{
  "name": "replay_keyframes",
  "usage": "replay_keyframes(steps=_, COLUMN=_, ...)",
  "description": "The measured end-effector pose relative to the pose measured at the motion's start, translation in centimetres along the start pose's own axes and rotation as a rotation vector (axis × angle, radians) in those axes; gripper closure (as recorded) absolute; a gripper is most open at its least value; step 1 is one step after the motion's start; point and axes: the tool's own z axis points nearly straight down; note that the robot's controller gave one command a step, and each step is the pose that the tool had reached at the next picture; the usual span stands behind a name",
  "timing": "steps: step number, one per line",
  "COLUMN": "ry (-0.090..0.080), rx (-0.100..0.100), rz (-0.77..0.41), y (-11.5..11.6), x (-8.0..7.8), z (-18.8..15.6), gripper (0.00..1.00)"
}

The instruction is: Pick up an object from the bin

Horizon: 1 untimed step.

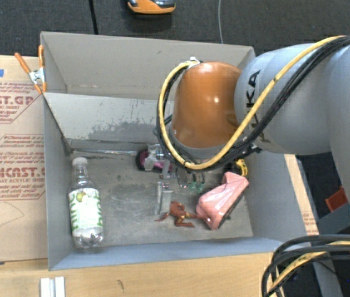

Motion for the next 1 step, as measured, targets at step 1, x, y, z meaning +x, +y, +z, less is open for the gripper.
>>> replay_keyframes(steps=1, ry=-0.008, rx=-0.001, rz=0.001, y=-0.07, x=-0.18, z=-0.44, gripper=1.00)
